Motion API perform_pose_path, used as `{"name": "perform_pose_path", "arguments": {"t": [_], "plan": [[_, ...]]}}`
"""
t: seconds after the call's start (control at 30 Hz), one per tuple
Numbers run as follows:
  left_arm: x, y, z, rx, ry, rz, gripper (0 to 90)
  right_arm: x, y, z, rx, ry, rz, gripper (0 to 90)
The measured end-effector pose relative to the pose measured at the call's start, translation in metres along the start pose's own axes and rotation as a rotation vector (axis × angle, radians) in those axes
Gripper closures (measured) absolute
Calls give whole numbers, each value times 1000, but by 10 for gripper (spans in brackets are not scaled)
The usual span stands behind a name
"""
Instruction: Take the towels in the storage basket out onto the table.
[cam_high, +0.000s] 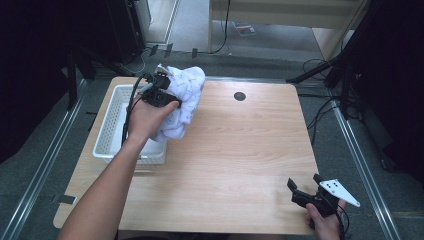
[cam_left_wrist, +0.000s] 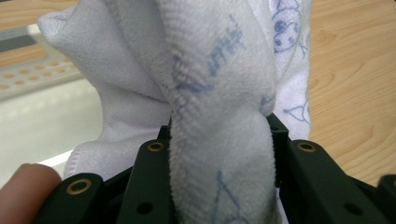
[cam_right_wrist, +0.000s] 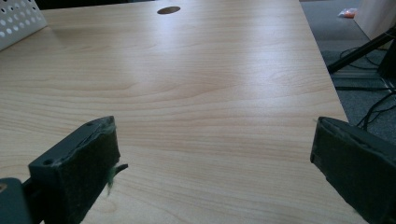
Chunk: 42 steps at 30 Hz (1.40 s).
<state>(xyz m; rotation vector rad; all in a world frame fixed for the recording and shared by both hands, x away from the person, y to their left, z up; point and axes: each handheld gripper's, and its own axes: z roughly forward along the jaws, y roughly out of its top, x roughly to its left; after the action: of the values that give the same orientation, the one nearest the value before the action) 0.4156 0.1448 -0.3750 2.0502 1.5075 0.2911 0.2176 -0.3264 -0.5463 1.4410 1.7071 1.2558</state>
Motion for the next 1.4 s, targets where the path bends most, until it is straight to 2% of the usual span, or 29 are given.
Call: {"name": "perform_pose_path", "arguments": {"t": [0.2,0.63,1.07,1.4], "plan": [[-20,3,12,9,-12,23,668,0,0,0,-4,1,-1,13],[-52,4,39,42,-43,63,665,0,0,0,-5,4,-2,13],[-69,1,68,74,-64,78,662,0,0,0,-6,5,-2,13],[-80,-6,94,82,-66,67,661,0,0,-1,-8,5,-2,13]]}}
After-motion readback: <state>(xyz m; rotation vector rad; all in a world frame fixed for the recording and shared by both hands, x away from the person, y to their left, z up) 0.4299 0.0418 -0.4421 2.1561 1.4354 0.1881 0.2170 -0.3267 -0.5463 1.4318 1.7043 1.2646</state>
